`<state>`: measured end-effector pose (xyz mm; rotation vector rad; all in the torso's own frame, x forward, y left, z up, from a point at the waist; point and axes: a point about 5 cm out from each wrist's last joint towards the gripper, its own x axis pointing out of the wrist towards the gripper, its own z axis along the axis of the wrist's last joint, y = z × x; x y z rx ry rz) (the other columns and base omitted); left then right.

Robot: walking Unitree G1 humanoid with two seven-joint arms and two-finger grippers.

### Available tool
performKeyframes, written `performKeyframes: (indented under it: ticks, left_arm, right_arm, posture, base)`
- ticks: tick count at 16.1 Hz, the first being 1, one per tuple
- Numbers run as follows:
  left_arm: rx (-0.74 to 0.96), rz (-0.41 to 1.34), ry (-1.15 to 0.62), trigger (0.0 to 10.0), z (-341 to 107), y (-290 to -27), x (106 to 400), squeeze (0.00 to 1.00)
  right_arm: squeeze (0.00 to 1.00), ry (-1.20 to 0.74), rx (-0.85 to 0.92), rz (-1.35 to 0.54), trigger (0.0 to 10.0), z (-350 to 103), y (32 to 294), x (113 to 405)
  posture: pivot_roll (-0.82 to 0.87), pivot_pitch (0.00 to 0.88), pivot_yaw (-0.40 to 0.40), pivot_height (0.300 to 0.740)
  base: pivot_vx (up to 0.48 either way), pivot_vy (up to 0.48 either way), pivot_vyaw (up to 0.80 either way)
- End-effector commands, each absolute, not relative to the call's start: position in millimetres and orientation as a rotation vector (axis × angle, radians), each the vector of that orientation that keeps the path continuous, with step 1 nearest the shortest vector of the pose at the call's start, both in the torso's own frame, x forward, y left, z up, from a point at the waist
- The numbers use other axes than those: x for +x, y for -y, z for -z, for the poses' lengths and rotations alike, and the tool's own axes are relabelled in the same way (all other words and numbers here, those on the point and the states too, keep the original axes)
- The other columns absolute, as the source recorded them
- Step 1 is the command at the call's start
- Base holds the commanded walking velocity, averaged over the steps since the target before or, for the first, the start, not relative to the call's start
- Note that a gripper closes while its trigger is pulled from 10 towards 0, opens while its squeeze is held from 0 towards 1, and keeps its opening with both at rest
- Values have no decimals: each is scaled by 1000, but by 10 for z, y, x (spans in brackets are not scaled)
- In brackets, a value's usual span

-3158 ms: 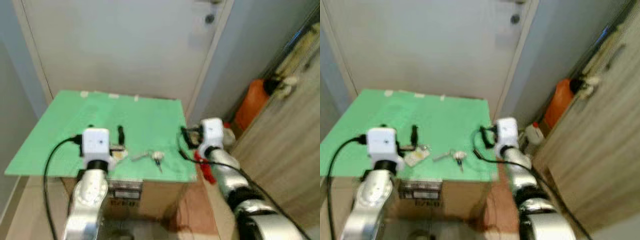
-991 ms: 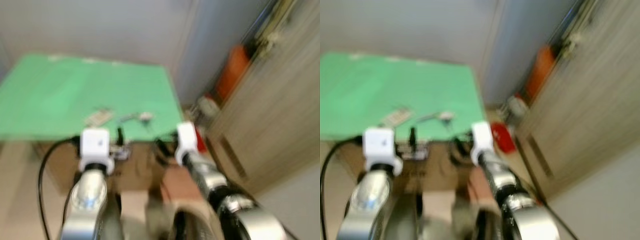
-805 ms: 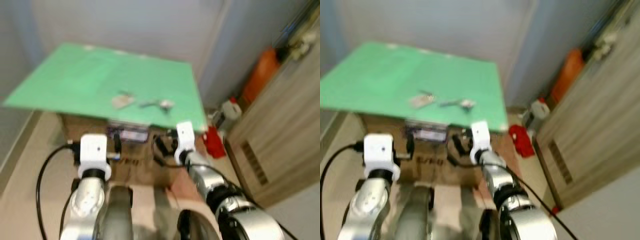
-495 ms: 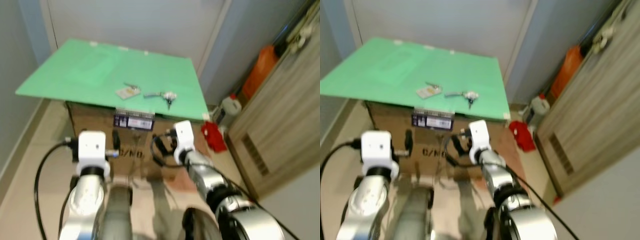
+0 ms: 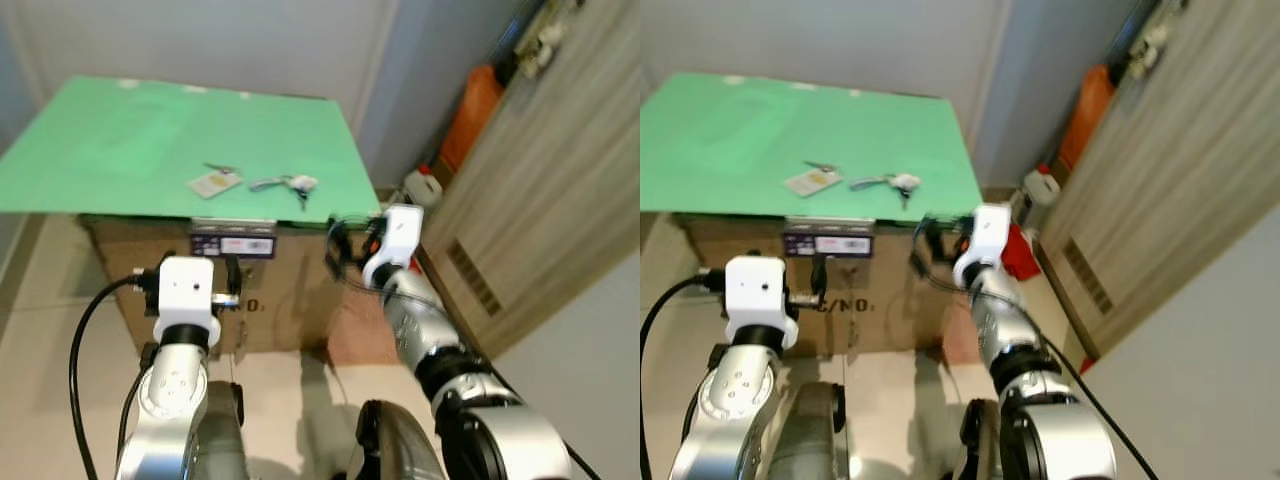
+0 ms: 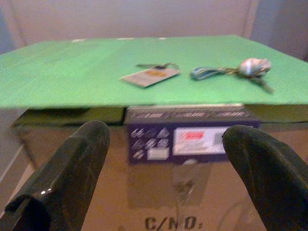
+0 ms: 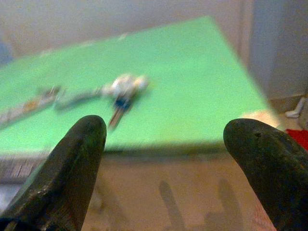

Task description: Hang keys on a hook

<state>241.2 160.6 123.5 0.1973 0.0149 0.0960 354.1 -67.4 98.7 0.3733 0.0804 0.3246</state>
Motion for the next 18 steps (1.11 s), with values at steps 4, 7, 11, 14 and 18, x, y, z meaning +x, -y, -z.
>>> performKeyframes:
  ticks: [4, 7, 11, 14, 18]
  left_arm:
    - [228, -53, 57, 10000, -1372, -1520, 2452, 0]
    - [239, -67, 155, 10000, -1645, -1490, 2468, 0]
    - [229, -78, 164, 10000, -1639, -1468, 2453, 0]
    - [253, -65, 135, 10000, -1616, -1448, 2459, 0]
    - [272, -45, 100, 10000, -1570, -1409, 2491, 0]
  right_arm:
    - [0, -53, 387, -360, 10000, -1083, 538, 3552]
    - [0, -76, 351, -385, 10000, -1008, 526, 3508]
    - [0, -118, 327, -413, 10000, -919, 520, 3469]
    - [0, -129, 320, -429, 10000, -902, 492, 3454]
    - [0, -141, 310, -446, 10000, -872, 477, 3433]
  posture:
    - [269, 0, -179, 601]
    - [271, 0, -180, 601]
    - [273, 0, -188, 601]
    - [275, 0, -191, 601]
    - [272, 0, -189, 601]
  base:
    - [71, 66, 0]
    - [334, 345, 0]
    - [331, 348, 0]
    - [384, 218, 0]
    - [470, 0, 0]
